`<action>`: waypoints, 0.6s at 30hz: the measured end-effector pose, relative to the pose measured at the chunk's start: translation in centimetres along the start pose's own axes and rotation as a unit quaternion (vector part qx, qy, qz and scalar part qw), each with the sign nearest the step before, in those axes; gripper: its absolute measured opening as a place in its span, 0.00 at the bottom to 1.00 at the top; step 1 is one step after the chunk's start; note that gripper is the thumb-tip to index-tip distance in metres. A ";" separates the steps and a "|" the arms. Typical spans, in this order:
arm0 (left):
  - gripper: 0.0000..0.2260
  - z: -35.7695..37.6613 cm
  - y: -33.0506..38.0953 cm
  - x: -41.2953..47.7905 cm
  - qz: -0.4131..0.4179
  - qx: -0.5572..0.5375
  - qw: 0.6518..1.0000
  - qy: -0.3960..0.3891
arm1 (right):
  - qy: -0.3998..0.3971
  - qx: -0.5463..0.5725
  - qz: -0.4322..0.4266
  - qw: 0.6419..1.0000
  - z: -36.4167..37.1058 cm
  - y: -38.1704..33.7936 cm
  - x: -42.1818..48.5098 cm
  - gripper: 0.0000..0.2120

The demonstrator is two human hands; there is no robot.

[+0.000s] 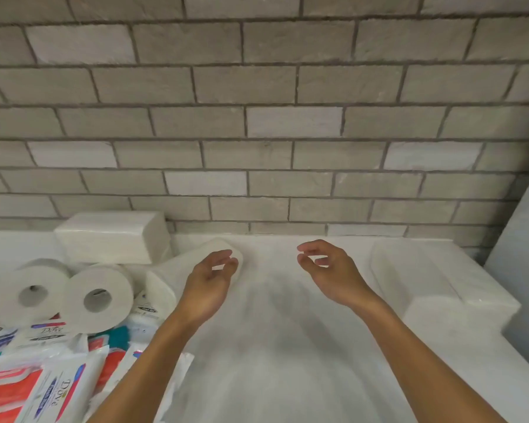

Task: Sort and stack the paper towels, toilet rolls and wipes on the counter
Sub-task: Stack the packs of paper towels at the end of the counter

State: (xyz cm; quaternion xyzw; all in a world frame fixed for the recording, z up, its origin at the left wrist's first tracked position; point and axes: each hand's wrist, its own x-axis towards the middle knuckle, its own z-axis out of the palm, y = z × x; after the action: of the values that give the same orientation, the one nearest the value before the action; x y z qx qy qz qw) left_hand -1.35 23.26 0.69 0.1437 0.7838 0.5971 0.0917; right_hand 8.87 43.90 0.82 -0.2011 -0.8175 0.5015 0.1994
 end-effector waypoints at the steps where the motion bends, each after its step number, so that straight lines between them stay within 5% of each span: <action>1: 0.12 -0.9 -0.1 0.1 0.003 0.007 1.000 0.006 | -0.014 0.010 0.005 1.000 1.1 -0.3 -0.1 0.05; 10: 0.14 -10.5 -2.4 1.5 0.004 0.048 0.997 0.054 | -0.173 0.057 0.115 0.976 12.9 -4.2 -0.7 0.15; 18: 0.24 -12.6 -4.5 4.0 -0.013 0.115 0.993 0.009 | -0.183 0.164 0.269 0.931 19.0 -3.5 0.2 0.28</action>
State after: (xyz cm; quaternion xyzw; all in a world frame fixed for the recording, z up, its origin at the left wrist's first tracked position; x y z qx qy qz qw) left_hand -9.60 12.06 -0.09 0.1379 0.8498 0.5032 0.0749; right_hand -1.73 28.49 -3.96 -0.2827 -0.6618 0.6912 -0.0657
